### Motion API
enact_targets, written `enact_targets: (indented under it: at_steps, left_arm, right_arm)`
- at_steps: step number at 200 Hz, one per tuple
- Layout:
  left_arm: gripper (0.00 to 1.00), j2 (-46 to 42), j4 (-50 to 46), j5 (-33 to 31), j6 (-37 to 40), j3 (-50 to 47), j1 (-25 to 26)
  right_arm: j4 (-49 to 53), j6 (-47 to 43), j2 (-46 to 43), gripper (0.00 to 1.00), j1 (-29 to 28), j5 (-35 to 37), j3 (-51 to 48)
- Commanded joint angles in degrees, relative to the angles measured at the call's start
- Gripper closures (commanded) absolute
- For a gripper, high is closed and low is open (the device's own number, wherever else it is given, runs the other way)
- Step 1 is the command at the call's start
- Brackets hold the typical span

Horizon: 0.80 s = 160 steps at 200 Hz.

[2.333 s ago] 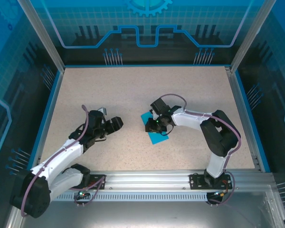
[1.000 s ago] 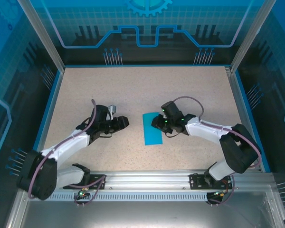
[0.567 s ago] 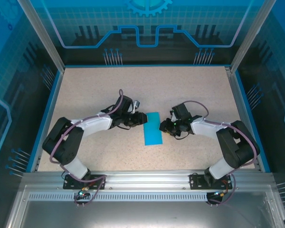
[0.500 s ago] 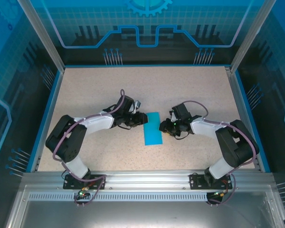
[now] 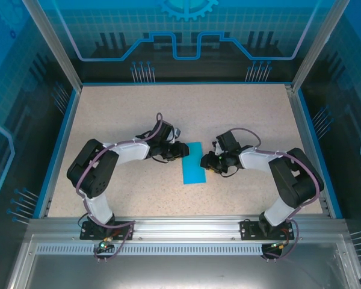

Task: Fold a paper plane with a square sheet of paper (pick it up from the middle)
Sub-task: Rotate the paper at the center of the table, then third fold the triangle at the center of the table.

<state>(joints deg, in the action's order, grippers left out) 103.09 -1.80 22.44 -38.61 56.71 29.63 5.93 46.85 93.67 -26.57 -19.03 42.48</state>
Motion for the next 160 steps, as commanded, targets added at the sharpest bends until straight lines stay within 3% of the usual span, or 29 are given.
enact_targets:
  at_steps: [1,160]
  left_arm:
    - [0.66,1.9,-1.2,1.9,0.5,2.0,0.2]
    - [0.71,5.8,-2.0,1.9,2.4,1.7,0.1]
  right_arm:
    - [0.3,-1.4,1.3,0.64,0.7,-1.8,1.6]
    - [-2.1,-1.6,2.1,0.63,0.7,-6.0,1.7]
